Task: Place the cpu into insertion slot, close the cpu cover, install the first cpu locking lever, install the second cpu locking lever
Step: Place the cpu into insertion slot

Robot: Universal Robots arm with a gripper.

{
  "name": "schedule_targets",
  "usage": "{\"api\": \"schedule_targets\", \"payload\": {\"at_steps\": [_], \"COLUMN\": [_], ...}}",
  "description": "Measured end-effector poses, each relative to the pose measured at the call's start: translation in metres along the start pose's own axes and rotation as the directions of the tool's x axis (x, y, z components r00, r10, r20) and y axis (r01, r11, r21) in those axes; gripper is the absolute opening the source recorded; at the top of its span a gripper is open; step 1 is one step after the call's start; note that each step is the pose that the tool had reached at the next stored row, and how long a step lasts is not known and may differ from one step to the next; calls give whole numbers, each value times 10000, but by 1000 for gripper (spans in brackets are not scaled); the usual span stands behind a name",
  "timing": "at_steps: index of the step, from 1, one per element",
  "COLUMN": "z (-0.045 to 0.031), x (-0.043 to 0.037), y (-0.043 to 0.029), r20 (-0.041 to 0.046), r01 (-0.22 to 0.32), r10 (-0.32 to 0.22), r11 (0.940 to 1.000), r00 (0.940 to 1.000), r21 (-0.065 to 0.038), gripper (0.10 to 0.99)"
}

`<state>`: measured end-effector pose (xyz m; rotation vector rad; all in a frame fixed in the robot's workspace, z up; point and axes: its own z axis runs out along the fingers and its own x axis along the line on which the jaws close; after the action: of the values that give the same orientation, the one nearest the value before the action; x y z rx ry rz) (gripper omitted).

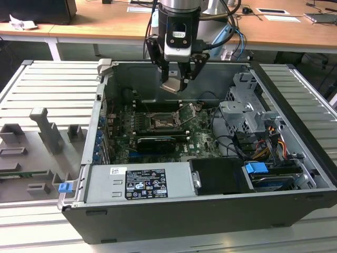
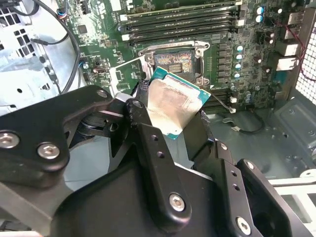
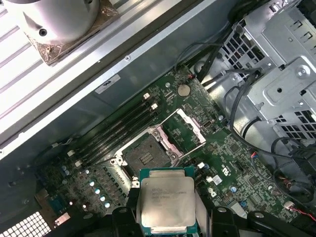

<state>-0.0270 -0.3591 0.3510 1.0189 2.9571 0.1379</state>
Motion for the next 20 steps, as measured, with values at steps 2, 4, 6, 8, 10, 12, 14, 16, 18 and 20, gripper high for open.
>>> {"api": "schedule_targets", "payload": {"at_steps": [2,4,6,8,10,12,14,16,18,20], "z": [2,4,5,6,7,7,8,9,10,12], "x": [0,0,0,0,0,0,0,0,0,0], "y": [0,0,0,0,-1,0,-1,-1,-1,-1], "r20": [16,38,50,63,76,84,94,106,120,141], "r01": [-180,-437,-576,-727,-883,-981,-1094,-1238,-1399,-1650], "r10": [180,437,576,728,883,981,1095,1238,1399,1650], "r11": [9998,9990,9983,9973,9961,9952,9940,9923,9902,9863], "r00": [9998,9990,9983,9973,9961,9951,9939,9923,9901,9862], "r21": [-3,-9,-12,-15,-20,-22,-25,-29,-34,-41], "gripper": [529,529,529,529,529,529,529,529,529,529]}}
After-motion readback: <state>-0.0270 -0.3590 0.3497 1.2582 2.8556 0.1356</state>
